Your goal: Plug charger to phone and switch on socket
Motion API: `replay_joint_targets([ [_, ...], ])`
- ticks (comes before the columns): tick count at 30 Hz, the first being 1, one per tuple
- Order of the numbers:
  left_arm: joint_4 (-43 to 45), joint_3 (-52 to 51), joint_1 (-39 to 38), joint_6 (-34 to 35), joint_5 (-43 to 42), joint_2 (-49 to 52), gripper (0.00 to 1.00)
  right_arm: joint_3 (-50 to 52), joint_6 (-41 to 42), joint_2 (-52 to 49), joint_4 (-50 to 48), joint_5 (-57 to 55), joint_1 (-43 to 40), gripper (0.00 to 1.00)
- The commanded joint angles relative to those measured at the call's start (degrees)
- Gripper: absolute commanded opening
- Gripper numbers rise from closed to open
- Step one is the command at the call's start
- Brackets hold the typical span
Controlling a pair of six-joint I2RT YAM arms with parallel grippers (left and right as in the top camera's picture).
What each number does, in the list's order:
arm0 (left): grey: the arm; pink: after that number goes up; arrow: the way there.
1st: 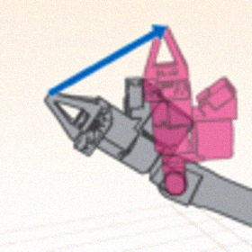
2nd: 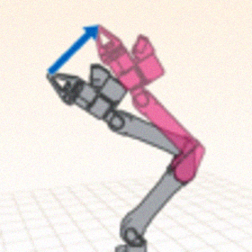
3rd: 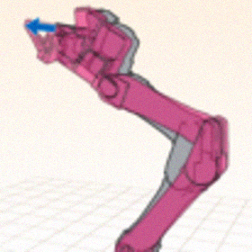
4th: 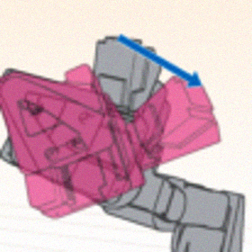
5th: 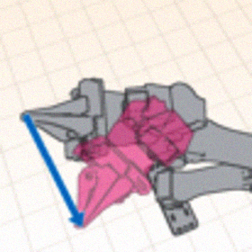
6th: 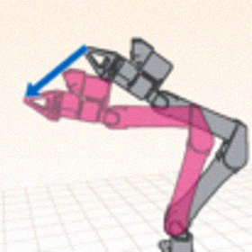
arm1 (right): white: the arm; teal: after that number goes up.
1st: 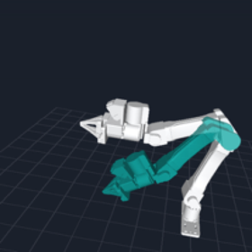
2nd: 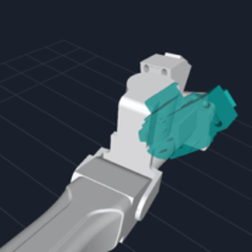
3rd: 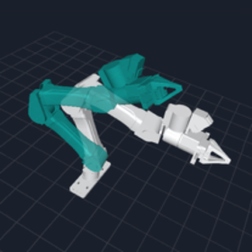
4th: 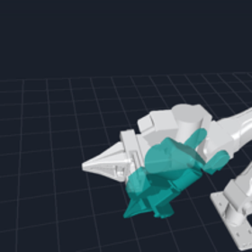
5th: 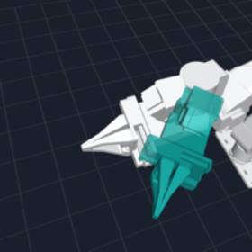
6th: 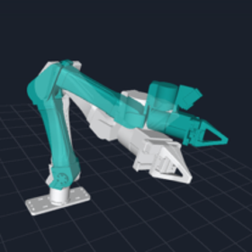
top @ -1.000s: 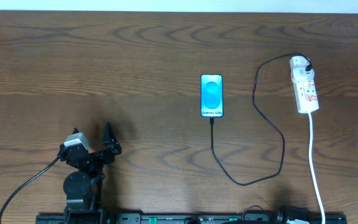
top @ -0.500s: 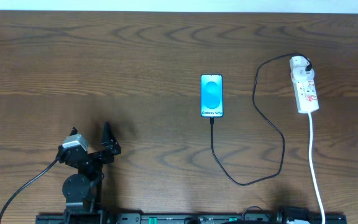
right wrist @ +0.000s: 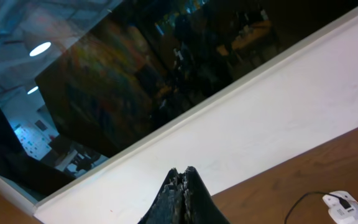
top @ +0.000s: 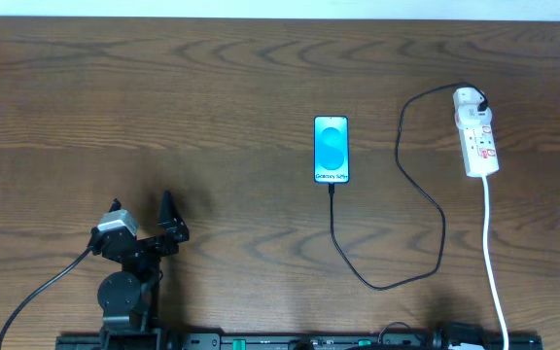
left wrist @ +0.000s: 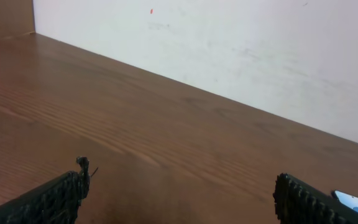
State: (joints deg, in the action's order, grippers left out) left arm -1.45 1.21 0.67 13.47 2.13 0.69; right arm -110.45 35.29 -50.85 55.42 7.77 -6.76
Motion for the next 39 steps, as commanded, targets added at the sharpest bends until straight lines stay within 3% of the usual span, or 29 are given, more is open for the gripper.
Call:
replay_joint_targets([
  [1, -2.43, -0.98, 0.28, -7.58, -0.24, -0.46, 0.98, 0.37, -3.28, 0.44, -1.77, 0.33, 0.87, 0.01],
  [3, -2.58, -0.98, 0.28, -12.24, -2.58, -0.46, 0.98, 0.37, -5.97, 0.44, -3.10, 0.33, 0.87, 0.01],
  [8, -2.56, -0.98, 0.28, -16.35, -3.69, -0.46, 0.98, 0.37, -8.72, 0.46, -5.01, 0.35, 0.87, 0.01],
  [17, -2.54, -0.98, 0.28, -16.46, -3.65, -0.39, 0.98, 1.88, -9.25, 3.45, -7.02, 0.35, 0.85, 0.01],
  [21, -2.54, -0.98, 0.28, -16.46, -3.65, -0.39, 0.97, 6.40, -9.53, 9.38, -9.62, 0.98, 0.83, 0.01],
  [29, -2.56, -0.98, 0.28, -16.46, -3.65, -0.39, 0.98, 18.47, -17.92, 24.17, -23.04, 6.32, 0.81, 0.02],
  [39, -2.54, -0.98, 0.28, -16.46, -3.65, -0.39, 0.98, 26.12, -18.73, 35.52, -32.52, 6.32, 0.76, 0.05],
])
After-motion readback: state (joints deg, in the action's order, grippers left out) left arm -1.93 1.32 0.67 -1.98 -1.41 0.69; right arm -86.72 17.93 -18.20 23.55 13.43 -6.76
